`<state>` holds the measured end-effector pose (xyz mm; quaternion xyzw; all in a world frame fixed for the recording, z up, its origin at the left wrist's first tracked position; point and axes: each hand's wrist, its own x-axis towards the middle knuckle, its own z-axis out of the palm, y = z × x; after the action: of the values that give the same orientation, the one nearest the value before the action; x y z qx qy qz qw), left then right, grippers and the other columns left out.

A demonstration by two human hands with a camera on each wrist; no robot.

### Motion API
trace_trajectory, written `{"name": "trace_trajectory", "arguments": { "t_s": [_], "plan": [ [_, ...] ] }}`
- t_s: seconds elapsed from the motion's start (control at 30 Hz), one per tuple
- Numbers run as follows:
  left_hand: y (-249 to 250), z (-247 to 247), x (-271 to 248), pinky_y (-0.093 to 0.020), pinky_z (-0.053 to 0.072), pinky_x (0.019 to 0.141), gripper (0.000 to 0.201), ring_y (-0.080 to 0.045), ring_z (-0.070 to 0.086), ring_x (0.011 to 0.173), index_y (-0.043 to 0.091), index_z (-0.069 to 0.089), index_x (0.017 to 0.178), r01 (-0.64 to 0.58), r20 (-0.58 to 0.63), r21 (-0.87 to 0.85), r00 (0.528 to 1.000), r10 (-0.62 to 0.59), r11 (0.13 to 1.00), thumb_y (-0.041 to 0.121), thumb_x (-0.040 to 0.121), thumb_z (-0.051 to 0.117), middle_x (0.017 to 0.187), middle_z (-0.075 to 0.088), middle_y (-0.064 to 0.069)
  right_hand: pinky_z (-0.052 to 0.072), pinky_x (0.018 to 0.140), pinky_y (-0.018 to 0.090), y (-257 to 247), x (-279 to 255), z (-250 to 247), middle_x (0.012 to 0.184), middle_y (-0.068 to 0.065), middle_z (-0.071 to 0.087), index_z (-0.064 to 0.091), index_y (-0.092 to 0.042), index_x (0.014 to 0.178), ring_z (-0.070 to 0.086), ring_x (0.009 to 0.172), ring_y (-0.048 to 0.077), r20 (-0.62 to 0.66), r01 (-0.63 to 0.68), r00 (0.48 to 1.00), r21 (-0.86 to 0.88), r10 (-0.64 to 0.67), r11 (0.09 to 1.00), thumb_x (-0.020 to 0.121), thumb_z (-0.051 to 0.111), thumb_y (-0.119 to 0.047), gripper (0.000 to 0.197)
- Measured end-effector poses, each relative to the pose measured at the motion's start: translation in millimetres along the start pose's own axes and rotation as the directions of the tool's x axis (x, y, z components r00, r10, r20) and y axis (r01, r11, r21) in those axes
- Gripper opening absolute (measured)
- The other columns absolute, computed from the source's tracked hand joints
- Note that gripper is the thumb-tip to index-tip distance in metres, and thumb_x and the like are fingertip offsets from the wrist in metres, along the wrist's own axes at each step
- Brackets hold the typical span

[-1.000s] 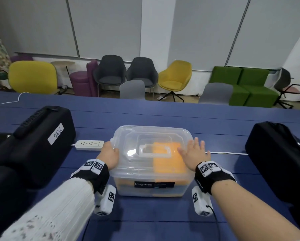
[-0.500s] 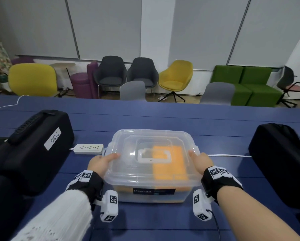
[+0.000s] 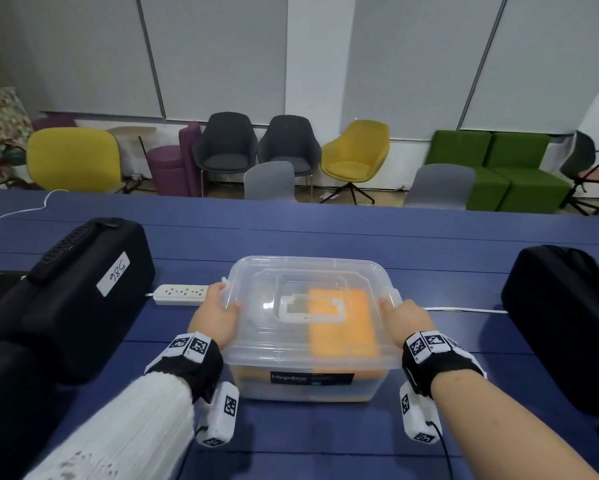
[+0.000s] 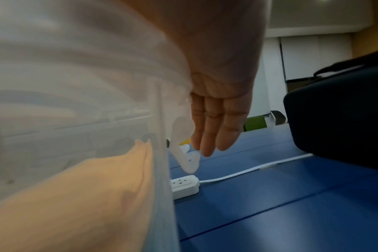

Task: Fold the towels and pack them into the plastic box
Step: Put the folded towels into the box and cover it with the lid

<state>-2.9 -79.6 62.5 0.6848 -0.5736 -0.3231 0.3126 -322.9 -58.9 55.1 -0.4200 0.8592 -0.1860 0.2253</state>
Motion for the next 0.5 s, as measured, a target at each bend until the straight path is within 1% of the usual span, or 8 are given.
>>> {"name": "trace_trajectory", "arguments": {
  "t_s": [0.07, 0.13, 0.23, 0.3, 0.33, 0.4, 0.43, 0.5],
  "plan": [
    [3.3, 1.6, -2.8, -0.037, 0.029, 0.111, 0.047, -0.025, 0.036, 0.137, 0.012, 0.033, 0.145, -0.093, -0.015, 0.168, 0.995, 0.096, 0.981, 0.018, 0.099, 0.043, 0.151, 0.036, -0.006, 0.039, 0.073, 0.034, 2.5, 3.4, 0.7, 0.113, 0.019, 0.058, 0.046, 0.001, 0.124, 0.055, 0.092, 0.033, 0.033, -0.023, 0.999, 0.08, 0.021, 0.997, 0.096, 0.039, -0.05, 0.058],
    [6.0, 3.8, -3.1, -0.034, 0.022, 0.116, 0.045, -0.022, 0.024, 0.145, 0.007, 0.034, 0.144, -0.151, -0.033, 0.251, 0.986, 0.165, 0.956, 0.011, 0.099, 0.039, 0.156, 0.026, -0.006, 0.041, 0.085, 0.035, 8.6, 10.2, 2.8, 0.13, 0.019, 0.053, 0.038, 0.0, 0.137, 0.054, 0.112, 0.036, 0.123, -0.086, 0.991, 0.268, 0.054, 0.96, 0.091, 0.046, -0.055, 0.072],
    [5.7, 7.4, -1.3, -0.034, 0.024, 0.117, 0.044, -0.021, 0.019, 0.146, 0.007, 0.04, 0.14, -0.205, -0.01, 0.291, 0.976, 0.217, 0.935, 0.001, 0.097, 0.034, 0.156, 0.027, -0.01, 0.043, 0.1, 0.044, 17.0, 11.2, 3.4, 0.127, 0.012, 0.059, 0.051, -0.01, 0.131, 0.058, 0.112, 0.033, 0.269, -0.206, 0.96, 0.478, 0.081, 0.854, 0.074, 0.055, -0.071, 0.084],
    [4.0, 8.6, 0.2, -0.032, 0.023, 0.117, 0.047, -0.02, 0.02, 0.146, 0.007, 0.04, 0.141, -0.221, -0.002, 0.304, 0.973, 0.233, 0.927, -0.002, 0.095, 0.034, 0.156, 0.027, -0.009, 0.043, 0.101, 0.044, 17.6, 7.7, 2.5, 0.126, 0.012, 0.06, 0.054, -0.013, 0.128, 0.057, 0.111, 0.033, 0.276, -0.22, 0.957, 0.503, 0.087, 0.836, 0.076, 0.058, -0.069, 0.076],
    [3.5, 8.5, 0.8, -0.032, 0.023, 0.117, 0.048, -0.019, 0.021, 0.146, 0.007, 0.04, 0.142, -0.22, -0.005, 0.303, 0.973, 0.233, 0.927, -0.002, 0.095, 0.036, 0.156, 0.027, -0.009, 0.044, 0.099, 0.043, 15.9, 6.4, 2.0, 0.125, 0.014, 0.059, 0.055, -0.013, 0.126, 0.057, 0.109, 0.033, 0.229, -0.187, 0.97, 0.482, 0.083, 0.856, 0.08, 0.058, -0.064, 0.069],
    [3.9, 8.1, 0.7, -0.032, 0.026, 0.115, 0.045, -0.019, 0.024, 0.145, 0.008, 0.046, 0.138, -0.22, -0.014, 0.31, 0.972, 0.235, 0.925, -0.001, 0.094, 0.038, 0.155, 0.03, -0.007, 0.048, 0.089, 0.04, 14.2, 7.0, 3.0, 0.113, 0.014, 0.063, 0.06, -0.013, 0.115, 0.059, 0.098, 0.034, 0.046, -0.108, 0.994, 0.327, 0.098, 0.939, 0.079, 0.059, -0.06, 0.06],
    [5.0, 7.9, -0.7, -0.032, 0.03, 0.112, 0.042, -0.018, 0.027, 0.144, 0.008, 0.051, 0.133, -0.219, -0.018, 0.326, 0.971, 0.237, 0.92, 0.0, 0.094, 0.038, 0.154, 0.031, -0.007, 0.049, 0.082, 0.039, 13.1, 4.8, 2.6, 0.104, 0.013, 0.064, 0.062, -0.012, 0.106, 0.059, 0.092, 0.034, -0.061, -0.087, 0.993, 0.232, 0.104, 0.969, 0.077, 0.059, -0.062, 0.058],
    [8.0, 6.1, -5.4, -0.036, 0.039, 0.103, 0.035, -0.018, 0.035, 0.139, 0.013, 0.059, 0.122, -0.2, -0.04, 0.385, 0.972, 0.233, 0.901, 0.008, 0.096, 0.037, 0.154, 0.034, -0.002, 0.051, 0.077, 0.04, 10.7, 0.0, 1.3, 0.095, 0.011, 0.063, 0.058, -0.011, 0.089, 0.059, 0.085, 0.034, -0.183, -0.056, 0.98, 0.127, 0.079, 0.99, 0.074, 0.057, -0.063, 0.055]
  ]
}}
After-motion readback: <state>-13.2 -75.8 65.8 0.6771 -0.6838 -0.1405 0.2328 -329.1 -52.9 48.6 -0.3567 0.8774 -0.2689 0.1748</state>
